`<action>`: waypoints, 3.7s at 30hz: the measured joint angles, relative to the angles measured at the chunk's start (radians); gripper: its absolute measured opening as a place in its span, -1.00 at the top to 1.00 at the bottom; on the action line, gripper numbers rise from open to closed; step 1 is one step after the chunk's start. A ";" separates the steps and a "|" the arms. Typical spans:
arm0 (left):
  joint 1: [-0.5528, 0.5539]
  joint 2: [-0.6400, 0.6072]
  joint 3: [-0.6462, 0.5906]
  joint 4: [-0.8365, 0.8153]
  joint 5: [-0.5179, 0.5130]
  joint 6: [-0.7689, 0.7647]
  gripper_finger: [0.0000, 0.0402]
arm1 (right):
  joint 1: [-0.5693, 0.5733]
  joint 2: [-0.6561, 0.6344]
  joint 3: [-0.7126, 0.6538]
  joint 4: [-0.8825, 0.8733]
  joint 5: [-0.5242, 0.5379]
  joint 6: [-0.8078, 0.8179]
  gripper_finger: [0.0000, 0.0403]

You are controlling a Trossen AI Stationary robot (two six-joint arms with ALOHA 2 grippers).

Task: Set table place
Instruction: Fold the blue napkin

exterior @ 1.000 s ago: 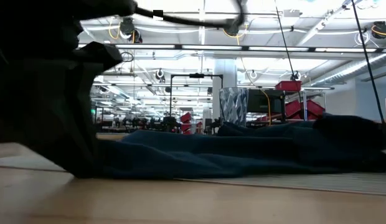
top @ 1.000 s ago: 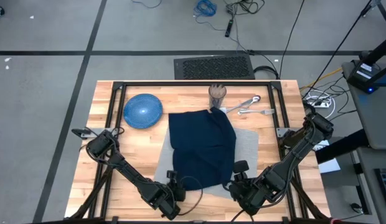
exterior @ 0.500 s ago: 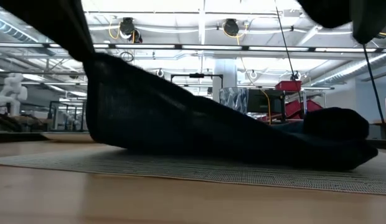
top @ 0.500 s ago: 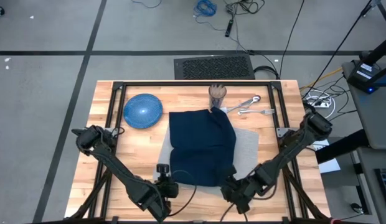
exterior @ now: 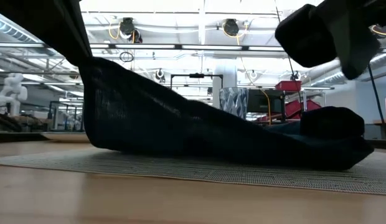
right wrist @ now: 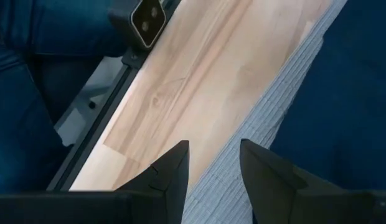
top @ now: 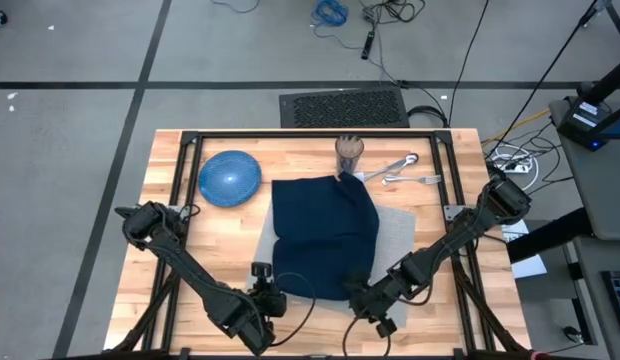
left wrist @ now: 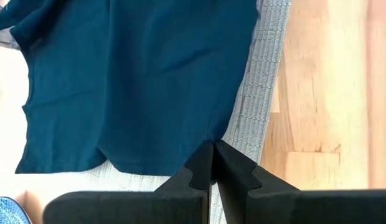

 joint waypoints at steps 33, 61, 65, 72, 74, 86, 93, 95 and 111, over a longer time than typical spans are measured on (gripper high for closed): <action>0.004 -0.001 0.001 -0.032 0.009 -0.008 1.00 | -0.078 0.074 -0.002 -0.267 0.035 0.054 0.37; -0.036 -0.002 0.001 -0.174 0.104 -0.106 1.00 | -0.075 -0.022 0.000 -0.511 0.174 0.128 0.37; -0.036 -0.002 0.001 -0.173 0.109 -0.107 1.00 | -0.075 -0.022 0.000 -0.512 0.194 0.128 0.37; -0.038 -0.002 0.001 -0.173 0.125 -0.109 1.00 | -0.075 -0.022 0.000 -0.519 0.227 0.126 0.37; -0.037 -0.002 0.001 -0.173 0.125 -0.109 1.00 | -0.075 -0.022 0.000 -0.519 0.252 0.122 0.37; -0.038 -0.002 0.001 -0.169 0.126 -0.113 1.00 | -0.075 -0.022 0.000 -0.549 0.367 0.101 0.37; -0.038 -0.002 0.001 -0.170 0.127 -0.113 1.00 | -0.075 -0.022 0.000 -0.593 0.404 0.114 0.37; -0.038 -0.002 0.001 -0.170 0.128 -0.114 1.00 | -0.074 -0.022 0.000 -0.604 0.415 0.120 0.37; -0.038 -0.002 0.001 -0.171 0.132 -0.122 1.00 | -0.074 -0.090 -0.001 -0.680 0.510 0.174 0.37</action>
